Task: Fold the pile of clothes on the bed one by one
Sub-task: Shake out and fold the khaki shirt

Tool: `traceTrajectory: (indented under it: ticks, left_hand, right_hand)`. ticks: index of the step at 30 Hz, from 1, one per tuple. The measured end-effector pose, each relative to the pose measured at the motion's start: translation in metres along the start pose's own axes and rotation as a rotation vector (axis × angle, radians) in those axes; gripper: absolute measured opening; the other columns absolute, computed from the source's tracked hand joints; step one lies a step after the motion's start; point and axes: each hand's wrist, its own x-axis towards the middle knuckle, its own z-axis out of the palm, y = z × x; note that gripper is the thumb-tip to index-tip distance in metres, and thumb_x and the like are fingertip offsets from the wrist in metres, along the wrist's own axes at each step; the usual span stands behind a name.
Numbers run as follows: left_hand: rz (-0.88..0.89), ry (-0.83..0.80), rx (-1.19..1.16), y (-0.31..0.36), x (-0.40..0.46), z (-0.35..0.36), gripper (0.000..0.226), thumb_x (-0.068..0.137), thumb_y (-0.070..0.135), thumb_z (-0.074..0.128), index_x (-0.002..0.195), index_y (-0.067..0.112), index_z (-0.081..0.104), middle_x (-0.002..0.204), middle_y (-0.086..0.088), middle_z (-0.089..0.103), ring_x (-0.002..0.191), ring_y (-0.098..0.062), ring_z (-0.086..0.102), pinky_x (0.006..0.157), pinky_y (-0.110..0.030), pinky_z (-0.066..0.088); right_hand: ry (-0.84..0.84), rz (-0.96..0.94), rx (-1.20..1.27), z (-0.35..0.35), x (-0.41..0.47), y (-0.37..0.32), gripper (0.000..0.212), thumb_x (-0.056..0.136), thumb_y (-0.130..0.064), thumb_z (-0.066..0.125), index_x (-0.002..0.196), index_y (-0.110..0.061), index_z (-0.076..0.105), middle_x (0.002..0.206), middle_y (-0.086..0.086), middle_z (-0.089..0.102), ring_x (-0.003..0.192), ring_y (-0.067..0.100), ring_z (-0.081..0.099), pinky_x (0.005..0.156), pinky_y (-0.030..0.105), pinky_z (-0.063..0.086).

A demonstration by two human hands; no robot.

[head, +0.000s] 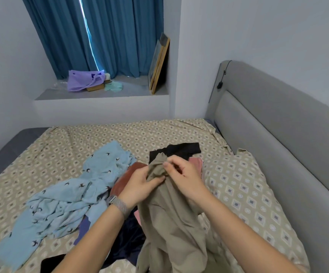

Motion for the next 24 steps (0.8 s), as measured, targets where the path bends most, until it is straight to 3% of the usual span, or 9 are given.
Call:
traceTrajectory:
  ticks: [3,5,9,12,15,16,18,20,24]
  left_hand:
    - [-0.090,0.063,-0.191,-0.009,-0.007,-0.006,0.016,0.093,0.011,0.060,0.101,0.022,0.068,0.102,-0.004,0.073,0.103,-0.022,0.067,0.094,-0.041,0.052]
    - [-0.122,0.043,-0.325,-0.010,-0.010,-0.008,0.015,0.096,0.007,0.053,0.101,0.011,0.067,0.097,-0.009,0.074,0.098,-0.027,0.068,0.088,-0.039,0.055]
    - [-0.125,0.007,-0.533,0.002,-0.009,-0.011,0.023,0.097,-0.003,0.041,0.093,0.004,0.062,0.081,-0.004,0.072,0.079,-0.014,0.069,0.072,-0.025,0.056]
    - [-0.083,0.008,-0.647,0.010,-0.005,-0.015,0.042,0.099,-0.003,0.039,0.076,0.016,0.069,0.077,-0.002,0.068,0.075,-0.013,0.066,0.074,-0.027,0.055]
    - [0.004,-0.005,-0.706,0.019,-0.007,-0.025,0.047,0.098,-0.001,0.042,0.068,0.023,0.069,0.077,0.001,0.066,0.077,-0.013,0.064,0.078,-0.028,0.054]
    - [0.042,-0.008,-0.712,0.020,-0.008,-0.031,0.039,0.096,0.003,0.050,0.069,0.024,0.069,0.078,0.002,0.066,0.078,-0.012,0.064,0.080,-0.027,0.053]
    - [0.109,0.024,-0.730,0.018,-0.013,-0.049,0.011,0.082,0.021,0.074,0.073,0.024,0.070,0.080,0.003,0.067,0.081,-0.011,0.065,0.081,-0.027,0.054]
    - [0.126,0.051,-0.611,0.006,-0.020,-0.071,0.027,0.070,0.041,0.082,0.082,0.020,0.071,0.087,0.001,0.069,0.087,-0.014,0.065,0.083,-0.027,0.054]
    - [0.091,0.127,-0.231,-0.014,-0.039,-0.103,0.014,0.089,0.018,0.064,0.099,0.008,0.066,0.092,0.008,0.074,0.085,-0.006,0.067,0.071,-0.015,0.052]
  right_hand:
    - [0.045,0.232,0.368,-0.026,-0.007,0.024,0.024,0.101,-0.018,0.046,0.094,-0.023,0.068,0.083,-0.003,0.068,0.090,0.012,0.064,0.088,0.028,0.051]
    - [0.038,0.349,0.191,-0.039,-0.019,0.055,0.022,0.099,-0.009,0.051,0.107,-0.026,0.063,0.100,-0.002,0.069,0.102,0.011,0.063,0.085,0.020,0.048]
    - [-0.166,0.577,0.045,-0.035,-0.044,0.103,0.062,0.092,-0.002,0.059,0.140,-0.035,0.038,0.141,-0.005,0.043,0.127,0.009,0.043,0.093,0.018,0.046]
    - [-0.436,0.593,-0.010,-0.012,-0.056,0.108,0.076,0.088,0.003,0.060,0.149,-0.025,0.025,0.141,-0.011,0.037,0.122,0.002,0.038,0.090,0.005,0.040]
    - [-0.634,0.599,-0.203,0.021,-0.067,0.118,0.054,0.084,-0.023,0.058,0.136,-0.011,0.050,0.128,-0.002,0.058,0.109,-0.001,0.053,0.088,0.008,0.043]
    - [-0.635,0.580,-0.196,0.029,-0.069,0.121,0.048,0.085,-0.019,0.056,0.132,-0.006,0.054,0.121,-0.003,0.062,0.098,-0.010,0.057,0.081,0.005,0.043]
    - [-0.564,0.596,-0.124,0.031,-0.064,0.121,0.032,0.093,0.001,0.047,0.124,-0.003,0.055,0.096,-0.016,0.065,0.071,-0.021,0.056,0.065,0.002,0.041]
    - [-0.394,0.639,-0.041,0.018,-0.053,0.113,0.028,0.099,0.003,0.041,0.119,-0.011,0.055,0.086,-0.018,0.063,0.064,-0.019,0.057,0.059,0.004,0.042]
    - [0.001,0.580,0.002,-0.020,-0.021,0.102,0.040,0.097,0.003,0.039,0.102,-0.026,0.067,0.106,-0.003,0.067,0.104,0.012,0.062,0.092,0.024,0.048]
